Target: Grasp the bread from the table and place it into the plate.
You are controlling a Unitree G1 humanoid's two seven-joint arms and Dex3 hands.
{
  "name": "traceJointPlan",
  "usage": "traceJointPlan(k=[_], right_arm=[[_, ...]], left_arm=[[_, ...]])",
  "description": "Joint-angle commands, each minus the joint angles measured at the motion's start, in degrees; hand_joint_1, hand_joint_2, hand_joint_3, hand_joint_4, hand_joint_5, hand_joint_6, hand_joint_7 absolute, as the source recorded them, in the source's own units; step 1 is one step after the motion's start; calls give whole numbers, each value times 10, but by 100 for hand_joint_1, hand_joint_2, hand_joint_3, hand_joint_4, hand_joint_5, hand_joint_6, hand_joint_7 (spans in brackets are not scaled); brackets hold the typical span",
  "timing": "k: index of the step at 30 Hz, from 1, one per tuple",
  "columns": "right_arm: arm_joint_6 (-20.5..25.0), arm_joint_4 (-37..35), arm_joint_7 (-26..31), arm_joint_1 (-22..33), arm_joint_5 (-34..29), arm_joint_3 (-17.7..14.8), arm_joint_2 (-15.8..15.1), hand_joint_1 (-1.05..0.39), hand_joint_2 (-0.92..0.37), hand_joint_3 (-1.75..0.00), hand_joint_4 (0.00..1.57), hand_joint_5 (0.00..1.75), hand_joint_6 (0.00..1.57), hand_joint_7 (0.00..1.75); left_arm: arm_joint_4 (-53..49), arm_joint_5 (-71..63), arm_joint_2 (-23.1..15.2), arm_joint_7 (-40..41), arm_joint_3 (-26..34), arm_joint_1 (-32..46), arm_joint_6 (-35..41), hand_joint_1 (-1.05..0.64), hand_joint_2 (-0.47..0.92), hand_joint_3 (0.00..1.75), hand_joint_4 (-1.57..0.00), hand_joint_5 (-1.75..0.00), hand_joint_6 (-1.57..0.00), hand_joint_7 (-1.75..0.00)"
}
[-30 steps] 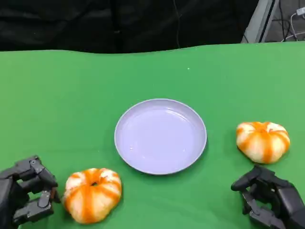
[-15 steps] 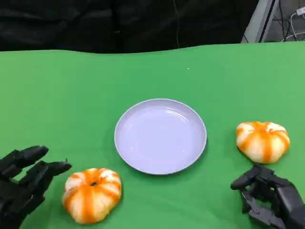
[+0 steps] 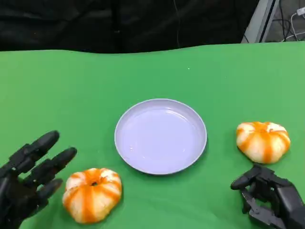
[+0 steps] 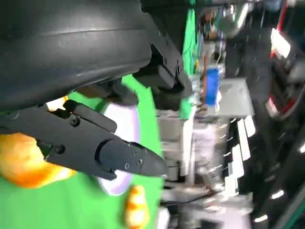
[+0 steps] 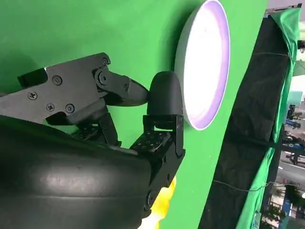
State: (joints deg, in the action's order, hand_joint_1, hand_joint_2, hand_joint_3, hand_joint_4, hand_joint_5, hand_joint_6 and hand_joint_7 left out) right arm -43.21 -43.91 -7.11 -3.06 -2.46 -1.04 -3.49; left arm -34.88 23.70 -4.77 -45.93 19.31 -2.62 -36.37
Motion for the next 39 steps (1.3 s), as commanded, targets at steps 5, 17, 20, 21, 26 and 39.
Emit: traceJointPlan(k=[5,17,20,21,26,39], right_arm=[[1,1,7,-2,-4,1,-3,-15,-82,-70,68,175,73,126],[-5,-2,16,-3,-12,3,-3,-15,-82,-70,69,175,73,126],[-4,0,18,-1,-12,3,-2,-15,-82,-70,68,175,74,126],[-4,0,18,-1,-12,4,-1,-15,-82,-70,68,175,74,125],[-4,6,21,2,-12,6,0,-15,-82,-70,68,175,74,125],[4,15,24,5,-9,8,2,-14,-82,-69,68,175,75,124]], left_arm=[[43,-179,-55,119,-56,35,-71,-104,92,15,-20,0,-16,0],[154,-374,-126,246,-131,80,-24,-105,92,23,0,0,-10,0],[190,-406,-138,263,-148,83,12,-105,92,28,0,0,-10,0],[198,-412,-140,268,-152,84,21,-105,92,31,0,0,-11,0],[269,-483,-165,261,-192,76,123,-105,92,41,-2,-1,-11,-1],[264,-549,-198,253,-297,22,245,-105,92,38,-21,-7,-16,-1]])
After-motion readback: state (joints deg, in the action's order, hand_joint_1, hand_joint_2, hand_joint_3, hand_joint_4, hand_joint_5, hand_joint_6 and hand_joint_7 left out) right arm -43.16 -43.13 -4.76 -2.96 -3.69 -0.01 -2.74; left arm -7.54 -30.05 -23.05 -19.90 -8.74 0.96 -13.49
